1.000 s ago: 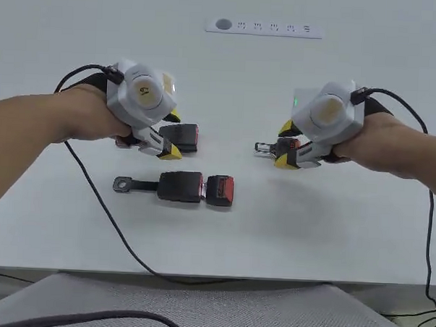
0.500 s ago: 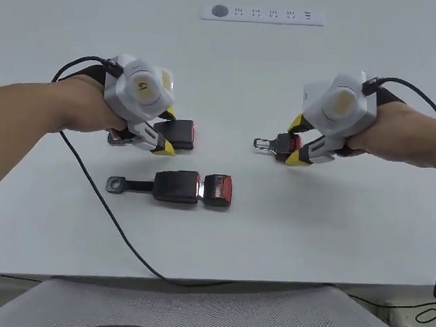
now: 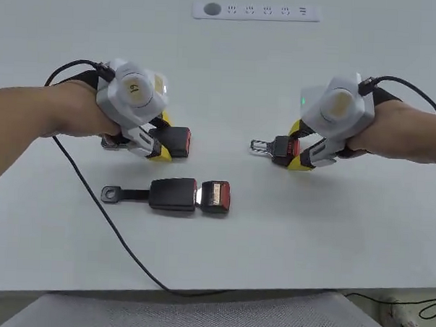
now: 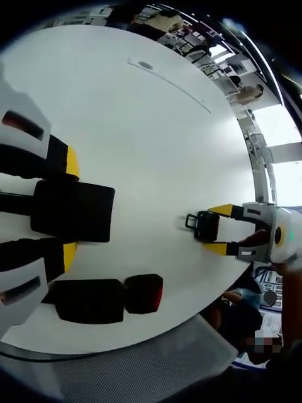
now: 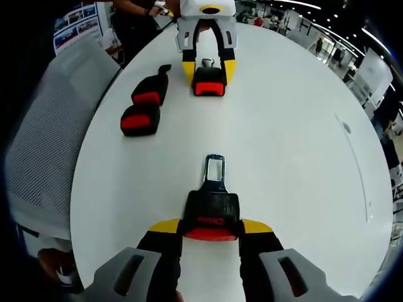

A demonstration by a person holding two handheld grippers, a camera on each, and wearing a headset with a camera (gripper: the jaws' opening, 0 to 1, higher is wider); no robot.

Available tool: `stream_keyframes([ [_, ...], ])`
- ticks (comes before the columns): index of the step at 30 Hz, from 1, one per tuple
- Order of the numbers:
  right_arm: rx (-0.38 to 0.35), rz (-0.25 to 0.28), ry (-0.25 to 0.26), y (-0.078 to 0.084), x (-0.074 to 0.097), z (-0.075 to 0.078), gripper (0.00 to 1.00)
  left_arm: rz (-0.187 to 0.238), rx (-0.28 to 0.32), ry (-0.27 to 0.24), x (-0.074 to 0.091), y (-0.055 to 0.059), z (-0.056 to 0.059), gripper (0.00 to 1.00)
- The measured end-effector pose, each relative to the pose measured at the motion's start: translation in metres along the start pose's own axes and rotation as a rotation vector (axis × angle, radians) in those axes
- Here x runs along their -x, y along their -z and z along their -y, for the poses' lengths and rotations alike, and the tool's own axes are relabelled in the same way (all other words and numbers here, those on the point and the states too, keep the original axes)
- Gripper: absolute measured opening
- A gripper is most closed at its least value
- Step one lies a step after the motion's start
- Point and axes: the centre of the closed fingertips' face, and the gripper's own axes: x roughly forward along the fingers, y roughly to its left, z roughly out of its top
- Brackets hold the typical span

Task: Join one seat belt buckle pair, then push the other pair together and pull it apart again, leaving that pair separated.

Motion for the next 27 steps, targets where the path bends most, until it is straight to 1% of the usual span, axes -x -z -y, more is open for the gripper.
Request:
stream_keyframes([
  [1,0.008,-0.003,-0.007,0.001,-0.002,-0.001,0.32,0.002,-0.009,0.005,-0.001,0.001,-0.001,0.36],
  [2,0.003,0.005,-0.013,0.000,-0.001,0.000,0.32,0.003,-0.013,0.006,-0.001,0.001,-0.001,0.36],
  [4,-0.003,0.005,-0.018,0.002,-0.003,0.001,0.32,0.005,-0.016,0.008,-0.001,0.002,-0.001,0.36],
  [6,0.010,0.007,-0.023,0.001,-0.003,0.000,0.32,0.005,-0.018,0.007,-0.001,0.001,0.000,0.35],
  [10,0.012,0.013,-0.033,0.000,-0.003,-0.003,0.32,0.000,-0.031,0.001,-0.001,0.002,0.000,0.35],
  [20,0.001,0.017,-0.034,0.000,-0.005,-0.003,0.32,-0.015,-0.039,-0.002,-0.001,0.002,0.001,0.35],
  [23,0.009,0.022,-0.036,-0.005,-0.006,-0.005,0.32,-0.015,-0.045,-0.004,-0.001,0.004,-0.001,0.35],
  [27,0.018,0.034,-0.033,-0.015,-0.010,-0.007,0.32,-0.030,-0.062,-0.001,-0.001,0.001,0.004,0.34],
])
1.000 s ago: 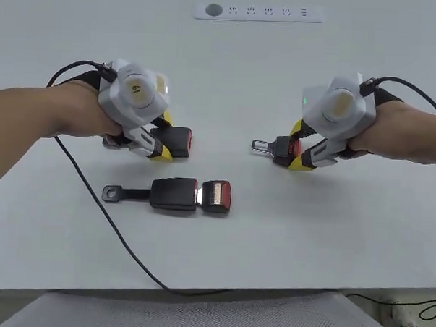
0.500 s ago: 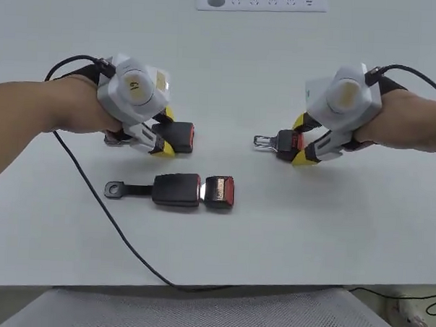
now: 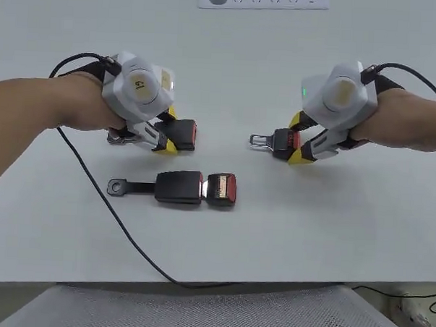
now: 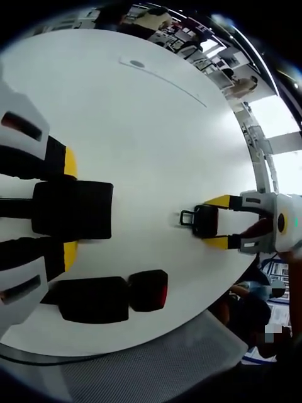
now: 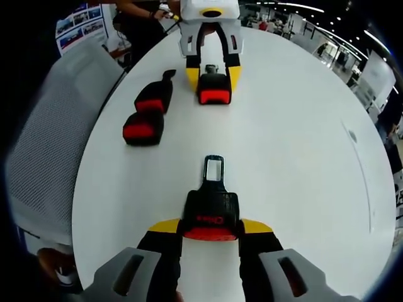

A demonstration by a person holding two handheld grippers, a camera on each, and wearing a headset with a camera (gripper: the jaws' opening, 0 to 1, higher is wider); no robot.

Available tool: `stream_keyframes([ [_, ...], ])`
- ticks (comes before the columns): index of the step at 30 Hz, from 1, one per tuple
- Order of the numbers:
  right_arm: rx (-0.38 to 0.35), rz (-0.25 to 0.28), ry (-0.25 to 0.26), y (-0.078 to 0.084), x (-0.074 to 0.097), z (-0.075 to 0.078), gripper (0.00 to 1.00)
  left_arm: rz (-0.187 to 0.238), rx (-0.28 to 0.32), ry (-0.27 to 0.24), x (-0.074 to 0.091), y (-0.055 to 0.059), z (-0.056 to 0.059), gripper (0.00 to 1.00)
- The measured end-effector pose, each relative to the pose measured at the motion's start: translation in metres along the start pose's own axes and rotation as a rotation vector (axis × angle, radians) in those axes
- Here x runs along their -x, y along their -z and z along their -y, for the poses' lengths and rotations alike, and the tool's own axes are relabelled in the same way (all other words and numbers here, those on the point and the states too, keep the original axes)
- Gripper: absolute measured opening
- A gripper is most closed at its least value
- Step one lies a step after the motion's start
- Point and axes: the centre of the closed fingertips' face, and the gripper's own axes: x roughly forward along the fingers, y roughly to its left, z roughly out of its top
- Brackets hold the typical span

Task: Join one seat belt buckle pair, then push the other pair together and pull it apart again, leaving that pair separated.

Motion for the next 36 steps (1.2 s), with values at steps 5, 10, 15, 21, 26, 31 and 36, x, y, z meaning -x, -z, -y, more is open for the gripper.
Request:
stream_keyframes([
  [5,0.008,0.016,-0.001,-0.015,-0.007,-0.007,0.32,-0.009,-0.005,0.005,0.001,-0.001,0.001,0.34],
  [10,0.007,0.037,0.003,-0.029,-0.013,-0.011,0.32,-0.017,-0.011,0.003,0.001,0.000,0.002,0.34],
  [15,0.005,0.047,0.028,-0.045,-0.020,-0.012,0.32,-0.024,-0.012,0.006,0.002,0.000,0.002,0.34],
  [21,0.009,0.065,0.042,-0.068,-0.030,-0.009,0.32,-0.031,-0.009,0.007,0.002,0.002,0.000,0.34],
  [26,0.003,0.075,0.050,-0.077,-0.034,-0.005,0.32,-0.036,-0.004,0.005,0.002,0.001,0.000,0.34],
  [31,0.008,0.078,0.059,-0.082,-0.036,-0.001,0.32,-0.036,-0.001,0.003,0.002,0.000,0.000,0.34],
  [36,0.047,0.065,0.057,-0.087,-0.037,-0.001,0.32,-0.042,-0.003,-0.002,0.001,0.000,-0.002,0.34],
])
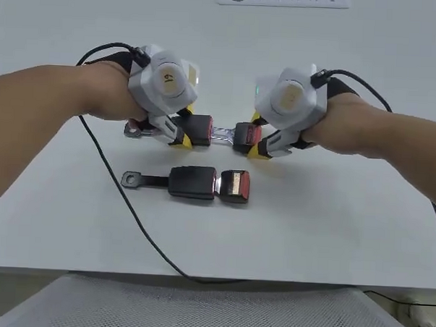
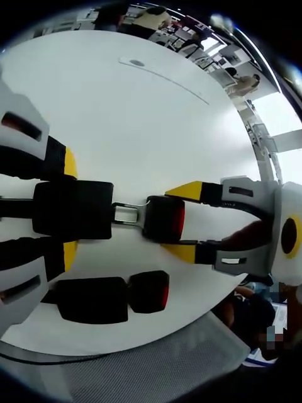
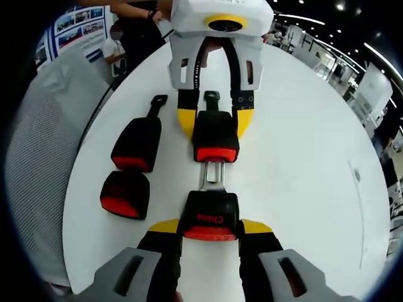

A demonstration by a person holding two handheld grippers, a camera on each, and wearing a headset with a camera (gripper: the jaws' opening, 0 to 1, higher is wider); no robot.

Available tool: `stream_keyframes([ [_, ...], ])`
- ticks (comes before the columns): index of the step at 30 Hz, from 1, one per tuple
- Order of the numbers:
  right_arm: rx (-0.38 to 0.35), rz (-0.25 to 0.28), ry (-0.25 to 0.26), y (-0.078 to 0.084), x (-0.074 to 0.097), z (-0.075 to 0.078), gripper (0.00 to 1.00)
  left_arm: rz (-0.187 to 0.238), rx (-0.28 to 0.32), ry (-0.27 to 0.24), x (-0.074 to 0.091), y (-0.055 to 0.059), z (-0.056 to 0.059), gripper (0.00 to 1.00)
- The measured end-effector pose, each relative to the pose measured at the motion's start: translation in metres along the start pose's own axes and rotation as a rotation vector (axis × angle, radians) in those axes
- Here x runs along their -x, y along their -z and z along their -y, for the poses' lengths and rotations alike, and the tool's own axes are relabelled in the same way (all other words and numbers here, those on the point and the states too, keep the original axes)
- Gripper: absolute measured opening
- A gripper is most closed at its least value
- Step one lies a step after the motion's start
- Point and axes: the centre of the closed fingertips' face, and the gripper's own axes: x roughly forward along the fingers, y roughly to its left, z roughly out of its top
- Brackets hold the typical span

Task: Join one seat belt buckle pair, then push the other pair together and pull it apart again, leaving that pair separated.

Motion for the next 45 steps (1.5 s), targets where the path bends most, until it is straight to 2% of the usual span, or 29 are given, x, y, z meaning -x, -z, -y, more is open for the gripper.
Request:
stream_keyframes([
  [3,0.017,-0.007,-0.004,-0.001,-0.001,0.001,0.32,-0.004,-0.008,0.000,0.000,0.000,0.000,0.34],
  [4,0.014,0.012,-0.007,-0.004,-0.001,0.003,0.32,-0.003,-0.009,0.001,0.000,0.000,0.000,0.34],
  [9,-0.023,0.030,-0.024,-0.009,-0.007,0.004,0.32,0.014,-0.006,0.006,-0.001,-0.001,-0.001,0.34],
  [15,-0.014,0.052,-0.048,-0.011,-0.006,0.004,0.31,0.034,-0.017,0.011,-0.001,-0.001,-0.002,0.34],
  [19,0.004,0.052,-0.044,-0.013,-0.007,0.006,0.30,0.039,-0.018,0.016,0.000,-0.003,0.000,0.34],
  [23,-0.029,0.068,-0.045,-0.015,-0.009,0.007,0.29,0.033,-0.010,0.023,-0.001,-0.003,-0.001,0.33],
  [33,-0.029,0.080,-0.040,-0.024,-0.014,0.004,0.29,0.040,-0.028,0.040,0.000,-0.003,0.001,0.33],
  [45,-0.028,0.076,-0.031,-0.027,-0.017,0.005,0.29,0.053,-0.018,0.028,0.000,0.000,0.000,0.33],
])
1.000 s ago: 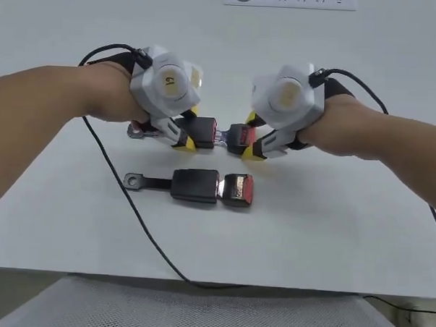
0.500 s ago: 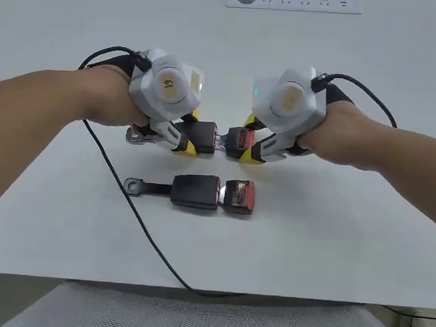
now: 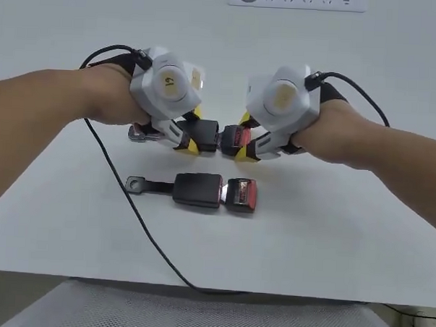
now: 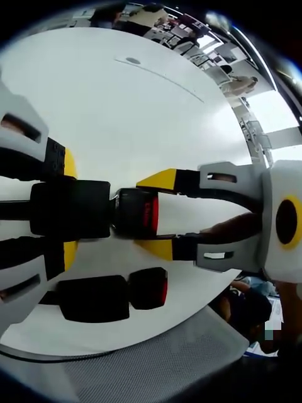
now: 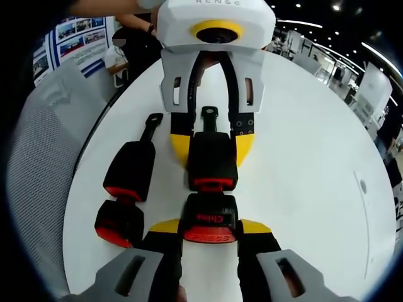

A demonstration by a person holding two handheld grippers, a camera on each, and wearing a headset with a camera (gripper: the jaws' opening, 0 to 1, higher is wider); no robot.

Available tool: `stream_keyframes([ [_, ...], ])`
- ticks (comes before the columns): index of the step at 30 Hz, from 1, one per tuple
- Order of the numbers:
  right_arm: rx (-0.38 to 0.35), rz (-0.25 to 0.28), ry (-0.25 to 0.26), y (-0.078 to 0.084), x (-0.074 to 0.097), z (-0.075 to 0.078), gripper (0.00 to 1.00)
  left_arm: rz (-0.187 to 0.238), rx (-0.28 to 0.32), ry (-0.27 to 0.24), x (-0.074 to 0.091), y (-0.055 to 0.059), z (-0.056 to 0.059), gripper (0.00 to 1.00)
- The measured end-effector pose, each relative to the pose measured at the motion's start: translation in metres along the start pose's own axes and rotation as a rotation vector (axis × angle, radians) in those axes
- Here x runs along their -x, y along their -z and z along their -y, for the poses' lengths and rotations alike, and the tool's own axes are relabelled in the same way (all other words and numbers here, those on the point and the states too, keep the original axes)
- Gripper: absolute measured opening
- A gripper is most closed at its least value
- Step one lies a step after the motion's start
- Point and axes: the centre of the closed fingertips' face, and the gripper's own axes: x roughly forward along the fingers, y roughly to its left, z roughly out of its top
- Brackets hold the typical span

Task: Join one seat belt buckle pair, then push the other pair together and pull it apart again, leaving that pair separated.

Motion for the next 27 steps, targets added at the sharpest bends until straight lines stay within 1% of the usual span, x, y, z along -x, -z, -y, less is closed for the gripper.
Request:
stream_keyframes([
  [5,0.006,-0.005,-0.001,-0.0003,-0.0011,-0.0003,0.29,0.001,-0.001,-0.002,0.0002,-0.0013,0.0012,0.33],
  [11,0.006,-0.008,-0.006,-0.0013,-0.0007,-0.0003,0.30,-0.006,0.000,0.001,-0.0008,-0.0003,0.0013,0.33],
  [16,0.010,-0.016,-0.006,-0.0011,-0.0010,-0.0015,0.30,0.007,0.002,-0.004,0.0001,-0.0002,0.0016,0.33],
  [20,0.006,-0.017,-0.005,-0.0002,0.0006,-0.0013,0.30,0.002,0.002,-0.002,-0.0004,0.0001,0.0007,0.33],
  [27,0.006,-0.033,-0.006,0.0076,0.0053,-0.0026,0.30,0.002,0.003,-0.001,-0.0006,-0.0010,0.0021,0.33],
])
